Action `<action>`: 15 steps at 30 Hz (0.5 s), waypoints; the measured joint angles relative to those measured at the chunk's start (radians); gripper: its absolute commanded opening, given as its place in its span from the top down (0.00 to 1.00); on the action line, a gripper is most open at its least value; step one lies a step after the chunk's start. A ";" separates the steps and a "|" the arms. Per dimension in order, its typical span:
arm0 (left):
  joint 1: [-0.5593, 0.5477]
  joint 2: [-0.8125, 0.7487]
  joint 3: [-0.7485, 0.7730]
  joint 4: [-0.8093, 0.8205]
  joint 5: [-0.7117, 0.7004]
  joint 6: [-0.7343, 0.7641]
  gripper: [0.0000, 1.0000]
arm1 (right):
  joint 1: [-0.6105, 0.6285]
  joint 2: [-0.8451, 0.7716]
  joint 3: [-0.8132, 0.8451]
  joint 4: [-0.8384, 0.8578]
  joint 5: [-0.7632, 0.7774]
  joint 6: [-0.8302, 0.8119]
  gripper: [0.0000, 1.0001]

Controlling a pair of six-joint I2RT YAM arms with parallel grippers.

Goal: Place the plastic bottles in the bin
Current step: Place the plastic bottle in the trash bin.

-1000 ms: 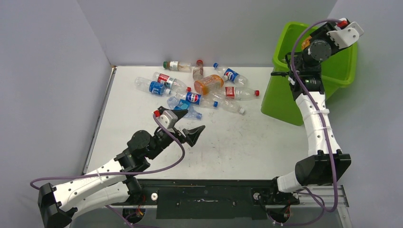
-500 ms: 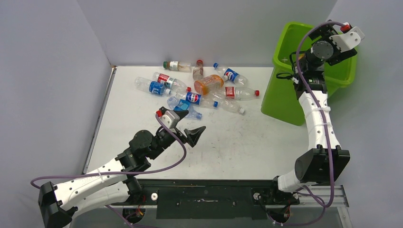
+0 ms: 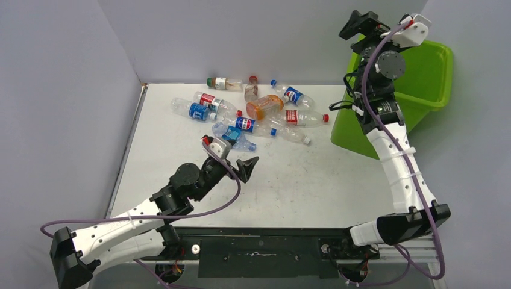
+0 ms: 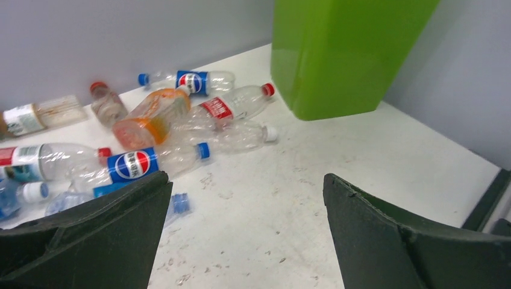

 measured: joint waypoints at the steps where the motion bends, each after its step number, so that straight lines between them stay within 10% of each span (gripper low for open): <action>1: 0.000 0.009 0.003 -0.012 -0.019 0.004 0.04 | 0.025 -0.016 -0.001 -0.003 -0.033 0.006 0.05; 15: 0.031 0.162 0.110 -0.216 -0.313 0.074 0.04 | 0.330 -0.301 -0.694 0.002 -0.407 0.175 0.04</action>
